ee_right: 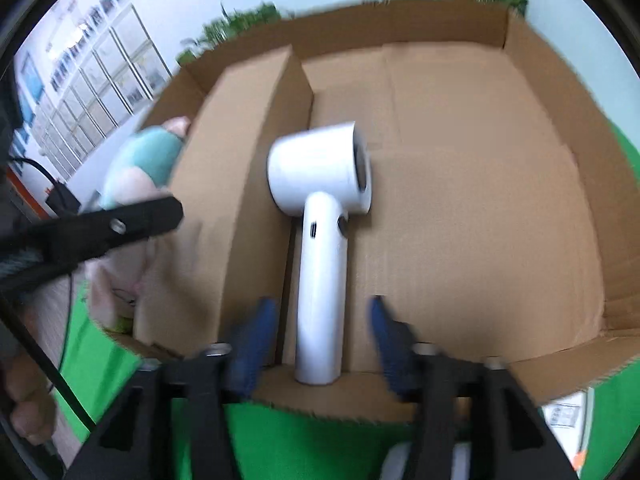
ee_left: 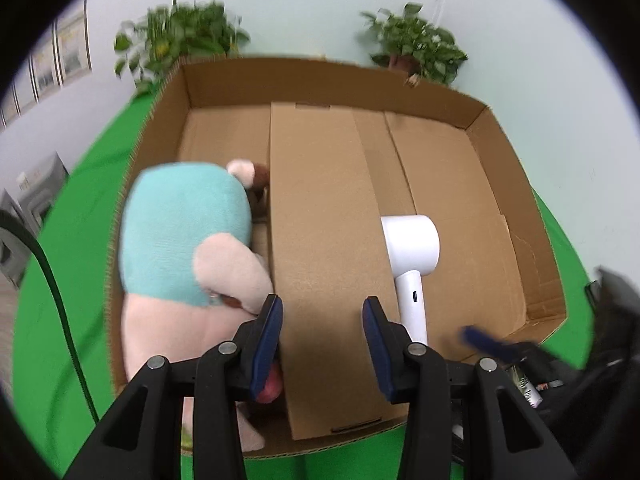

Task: Organize objects
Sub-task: 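Open the right gripper and withdraw it from the hair dryer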

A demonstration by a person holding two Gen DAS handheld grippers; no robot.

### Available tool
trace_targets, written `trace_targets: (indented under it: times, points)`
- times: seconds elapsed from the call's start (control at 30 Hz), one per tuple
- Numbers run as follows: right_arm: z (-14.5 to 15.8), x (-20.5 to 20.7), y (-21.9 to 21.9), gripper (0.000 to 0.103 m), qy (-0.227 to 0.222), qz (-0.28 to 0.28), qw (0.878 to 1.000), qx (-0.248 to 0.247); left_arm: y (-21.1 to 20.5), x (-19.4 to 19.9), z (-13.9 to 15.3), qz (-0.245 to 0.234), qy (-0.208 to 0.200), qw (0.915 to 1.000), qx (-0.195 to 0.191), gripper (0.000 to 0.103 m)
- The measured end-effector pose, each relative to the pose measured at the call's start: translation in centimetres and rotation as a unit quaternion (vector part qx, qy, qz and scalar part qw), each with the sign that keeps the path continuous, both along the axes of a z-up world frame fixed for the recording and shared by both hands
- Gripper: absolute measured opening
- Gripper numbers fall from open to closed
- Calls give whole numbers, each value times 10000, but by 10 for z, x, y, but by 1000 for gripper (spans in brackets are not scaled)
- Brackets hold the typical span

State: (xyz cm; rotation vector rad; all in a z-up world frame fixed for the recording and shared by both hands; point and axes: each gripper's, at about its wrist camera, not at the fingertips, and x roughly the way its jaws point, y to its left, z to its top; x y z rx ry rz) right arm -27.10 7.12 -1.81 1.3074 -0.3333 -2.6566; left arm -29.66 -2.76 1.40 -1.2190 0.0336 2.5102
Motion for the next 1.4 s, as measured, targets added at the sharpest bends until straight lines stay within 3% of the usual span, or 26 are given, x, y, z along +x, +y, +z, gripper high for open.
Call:
trace_targets:
  times: [0.07, 0.1, 0.17, 0.23, 0.27, 0.37, 0.53, 0.7, 0.73, 0.77, 0.8, 0.83, 0.87, 0.93, 1.0, 1.03, 1.07, 1.17, 1.4]
  points:
    - [26, 23, 6, 98, 311, -18, 9994, 119, 1, 16, 8, 54, 411, 9990, -142, 41]
    - [32, 32, 10, 103, 456, -25, 9987, 244, 1, 28, 13, 94, 671, 9975, -200, 44]
    - [56, 31, 42, 103, 507, 142, 9980, 361, 2, 47, 22, 190, 1041, 9941, -223, 71]
    - [54, 41, 49, 102, 485, 349, 9974, 410, 2, 72, 28, 334, 1464, 9885, -155, 87]
    - [65, 55, 43, 102, 547, 328, 9969, 468, 4, 79, 30, 372, 1572, 9868, -155, 87]
    - [58, 77, 55, 102, 887, 98, 9938, 665, 10, 98, 30, 496, 1657, 9845, -309, 87]
    - [74, 111, 72, 102, 1317, -134, 9897, 545, 16, 124, 27, 812, 1786, 9799, -363, 87]
    - [92, 136, 81, 98, 1513, -154, 9872, 472, 23, 134, 22, 758, 1744, 9800, -594, 86]
    - [92, 139, 84, 85, 1543, -161, 9867, 478, 23, 135, 22, 711, 1749, 9801, -608, 84]
    - [92, 140, 86, 60, 1572, -186, 9859, 546, 24, 138, 22, 640, 1786, 9799, -617, 74]
    - [93, 141, 85, 46, 1587, -298, 9837, 784, 24, 141, 23, 564, 1848, 9792, -617, 62]
    - [94, 141, 86, 26, 1559, -388, 9821, 986, 25, 142, 23, 503, 1855, 9794, -614, 32]
    - [94, 141, 87, 24, 1515, -418, 9822, 1034, 25, 140, 22, 463, 1778, 9811, -605, 15]
    - [93, 143, 89, 25, 1450, -386, 9849, 868, 24, 138, 21, 481, 1673, 9830, -588, 15]
    - [95, 145, 89, 42, 1466, -332, 9854, 799, 25, 138, 22, 605, 1723, 9811, -640, 30]
    - [95, 147, 88, 80, 1491, -321, 9853, 775, 26, 139, 22, 690, 1728, 9801, -696, 67]
    - [96, 150, 90, 101, 1569, -295, 9848, 685, 26, 139, 23, 766, 1758, 9790, -692, 95]
    - [97, 152, 95, 103, 1698, -290, 9831, 622, 23, 145, 26, 786, 1903, 9774, -480, 99]
    - [94, 162, 97, 103, 1737, -15, 9839, 417, 27, 144, 25, 736, 1844, 9781, -632, 99]
